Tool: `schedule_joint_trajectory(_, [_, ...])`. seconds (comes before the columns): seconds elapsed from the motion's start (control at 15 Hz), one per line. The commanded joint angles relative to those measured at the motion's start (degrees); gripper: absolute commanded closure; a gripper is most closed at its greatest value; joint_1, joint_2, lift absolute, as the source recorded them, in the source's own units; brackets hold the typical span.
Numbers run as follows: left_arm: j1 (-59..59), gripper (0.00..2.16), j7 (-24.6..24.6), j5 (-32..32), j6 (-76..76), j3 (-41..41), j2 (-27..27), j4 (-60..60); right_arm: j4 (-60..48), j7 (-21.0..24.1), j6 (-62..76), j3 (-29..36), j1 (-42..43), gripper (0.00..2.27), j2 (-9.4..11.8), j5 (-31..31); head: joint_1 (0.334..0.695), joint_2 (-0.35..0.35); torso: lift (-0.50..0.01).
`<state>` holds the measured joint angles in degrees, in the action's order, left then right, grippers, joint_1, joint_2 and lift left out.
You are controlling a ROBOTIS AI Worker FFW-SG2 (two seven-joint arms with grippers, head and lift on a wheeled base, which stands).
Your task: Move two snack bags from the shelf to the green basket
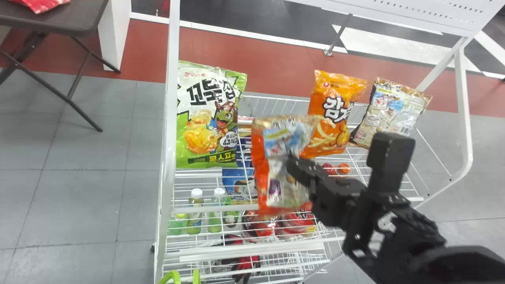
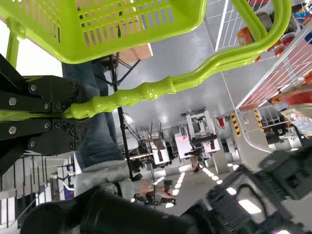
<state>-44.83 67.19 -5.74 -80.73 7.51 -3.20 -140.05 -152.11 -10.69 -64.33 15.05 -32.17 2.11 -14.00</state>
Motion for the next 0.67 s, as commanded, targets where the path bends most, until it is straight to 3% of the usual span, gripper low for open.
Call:
schedule_joint_trajectory(0.0, [0.44, 2.15, -0.21, -0.23, -0.1, 0.05, 0.3, -0.04, -3.02, -0.65, -11.04, 4.47, -2.64, 2.01, 0.35, -6.39, 0.695, -0.35, -0.014])
schedule_joint_trajectory(0.13, [0.62, 2.15, -0.39, -0.23, -0.1, 0.41, 0.3, -0.04, -4.77, -3.11, -25.75, 9.12, -2.64, 2.01, 0.61, -12.9, 0.695, -0.35, -0.014])
schedule_joint_trajectory(0.47, [0.62, 2.15, -0.74, -0.23, -0.45, 0.67, 0.39, -1.63, -9.17, -6.89, -25.75, 17.47, -3.95, 2.01, 0.61, -24.23, 0.695, -0.35, -0.014])
schedule_joint_trajectory(0.6, [0.62, 2.15, -0.83, -0.23, -0.62, 0.76, 0.39, -2.15, -10.05, -6.97, -25.75, 16.24, -4.92, 2.01, 0.61, -24.67, 0.695, -0.35, -0.014])
